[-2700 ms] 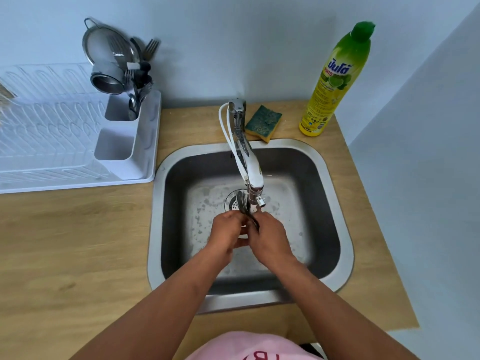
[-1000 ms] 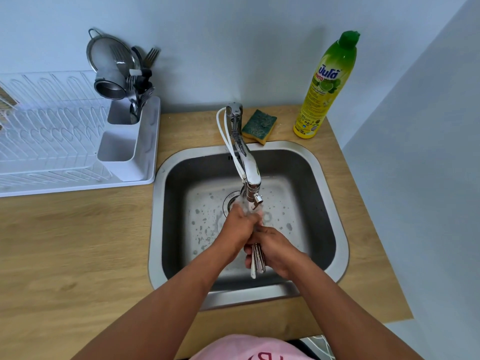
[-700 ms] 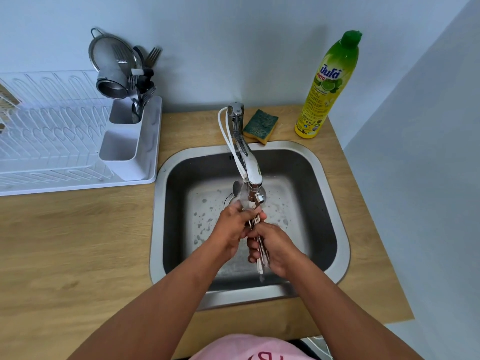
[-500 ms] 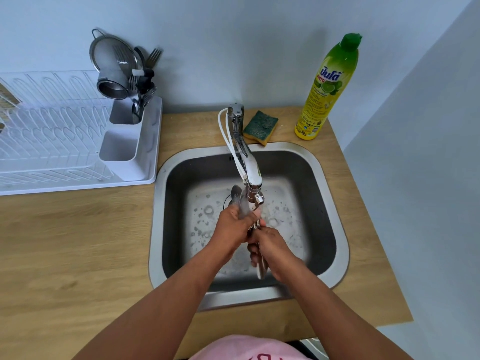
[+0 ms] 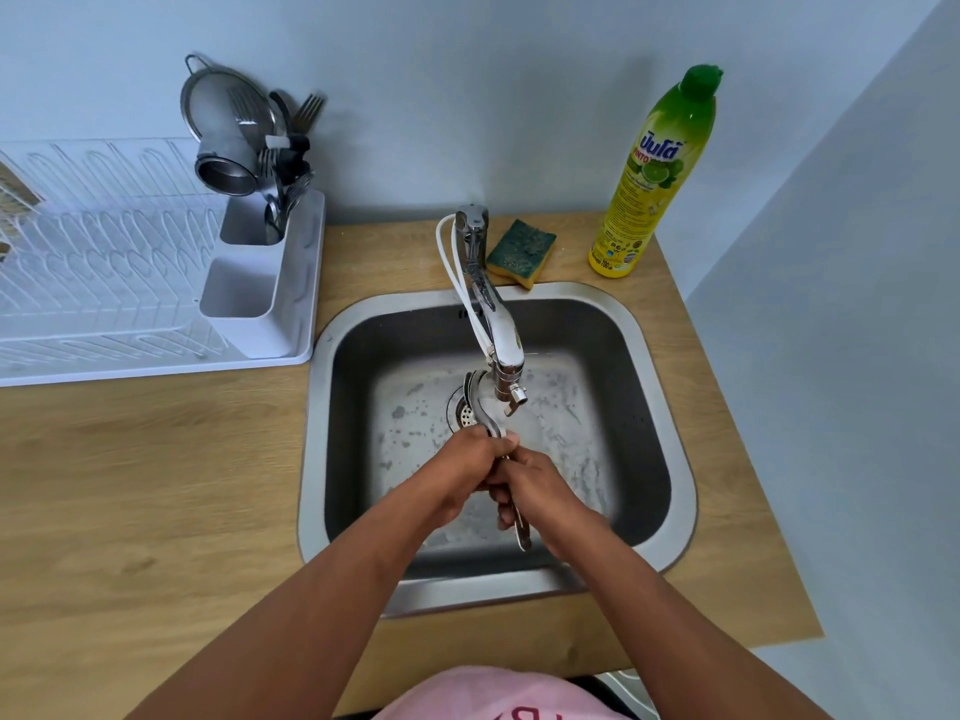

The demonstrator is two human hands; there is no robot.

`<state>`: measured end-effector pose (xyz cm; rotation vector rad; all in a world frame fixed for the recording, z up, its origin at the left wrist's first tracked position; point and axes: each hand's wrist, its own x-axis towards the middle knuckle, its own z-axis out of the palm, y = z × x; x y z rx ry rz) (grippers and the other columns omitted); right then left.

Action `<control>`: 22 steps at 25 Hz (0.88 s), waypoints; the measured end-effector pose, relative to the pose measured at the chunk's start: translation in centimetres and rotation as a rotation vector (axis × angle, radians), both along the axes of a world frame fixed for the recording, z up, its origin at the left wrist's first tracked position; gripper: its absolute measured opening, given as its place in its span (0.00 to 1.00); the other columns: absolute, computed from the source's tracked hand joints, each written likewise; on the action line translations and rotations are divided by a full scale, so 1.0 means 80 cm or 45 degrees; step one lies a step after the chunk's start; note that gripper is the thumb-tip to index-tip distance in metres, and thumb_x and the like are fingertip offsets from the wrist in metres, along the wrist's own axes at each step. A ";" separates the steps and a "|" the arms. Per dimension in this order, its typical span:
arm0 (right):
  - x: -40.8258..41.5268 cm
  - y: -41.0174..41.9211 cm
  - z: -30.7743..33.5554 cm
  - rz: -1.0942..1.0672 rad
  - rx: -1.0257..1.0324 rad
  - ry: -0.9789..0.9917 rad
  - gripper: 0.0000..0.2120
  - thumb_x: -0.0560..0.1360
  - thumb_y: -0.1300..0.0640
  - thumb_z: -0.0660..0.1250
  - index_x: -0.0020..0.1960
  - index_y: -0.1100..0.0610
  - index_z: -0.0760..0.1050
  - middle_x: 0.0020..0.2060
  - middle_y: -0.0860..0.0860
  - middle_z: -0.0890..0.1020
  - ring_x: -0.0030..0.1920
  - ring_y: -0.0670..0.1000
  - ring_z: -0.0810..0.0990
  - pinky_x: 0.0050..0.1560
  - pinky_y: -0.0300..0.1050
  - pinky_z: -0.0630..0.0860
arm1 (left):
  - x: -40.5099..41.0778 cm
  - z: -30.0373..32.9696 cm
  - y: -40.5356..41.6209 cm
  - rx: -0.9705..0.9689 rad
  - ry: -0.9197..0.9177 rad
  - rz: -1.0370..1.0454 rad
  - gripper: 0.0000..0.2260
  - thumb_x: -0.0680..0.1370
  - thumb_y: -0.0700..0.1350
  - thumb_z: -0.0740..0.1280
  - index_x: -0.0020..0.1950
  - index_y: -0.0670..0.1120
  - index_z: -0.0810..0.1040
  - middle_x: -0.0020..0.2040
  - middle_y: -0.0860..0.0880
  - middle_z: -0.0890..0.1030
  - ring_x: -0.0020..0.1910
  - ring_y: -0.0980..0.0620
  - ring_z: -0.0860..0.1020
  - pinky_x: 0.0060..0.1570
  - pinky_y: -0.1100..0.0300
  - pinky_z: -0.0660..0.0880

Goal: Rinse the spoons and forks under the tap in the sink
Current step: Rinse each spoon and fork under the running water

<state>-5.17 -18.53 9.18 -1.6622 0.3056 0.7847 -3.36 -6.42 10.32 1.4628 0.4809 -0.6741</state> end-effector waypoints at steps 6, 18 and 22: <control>-0.005 0.002 0.002 -0.215 0.280 0.146 0.07 0.76 0.62 0.62 0.49 0.60 0.78 0.27 0.53 0.77 0.26 0.53 0.77 0.32 0.49 0.79 | -0.001 0.001 0.008 -0.163 0.010 0.000 0.10 0.83 0.44 0.63 0.52 0.39 0.82 0.30 0.47 0.80 0.25 0.49 0.73 0.31 0.56 0.74; -0.005 -0.004 -0.001 -0.246 0.423 0.312 0.11 0.72 0.62 0.61 0.54 0.59 0.76 0.26 0.50 0.72 0.24 0.49 0.69 0.28 0.46 0.73 | -0.010 0.003 -0.002 -0.110 0.028 0.041 0.14 0.85 0.47 0.62 0.55 0.37 0.80 0.36 0.45 0.82 0.25 0.52 0.74 0.31 0.59 0.75; -0.008 -0.002 0.002 -0.230 0.446 0.257 0.05 0.76 0.59 0.66 0.48 0.56 0.80 0.30 0.52 0.76 0.26 0.49 0.73 0.30 0.45 0.75 | -0.006 0.000 0.000 0.109 -0.093 -0.012 0.20 0.85 0.52 0.62 0.55 0.34 0.79 0.39 0.42 0.80 0.26 0.52 0.73 0.33 0.57 0.74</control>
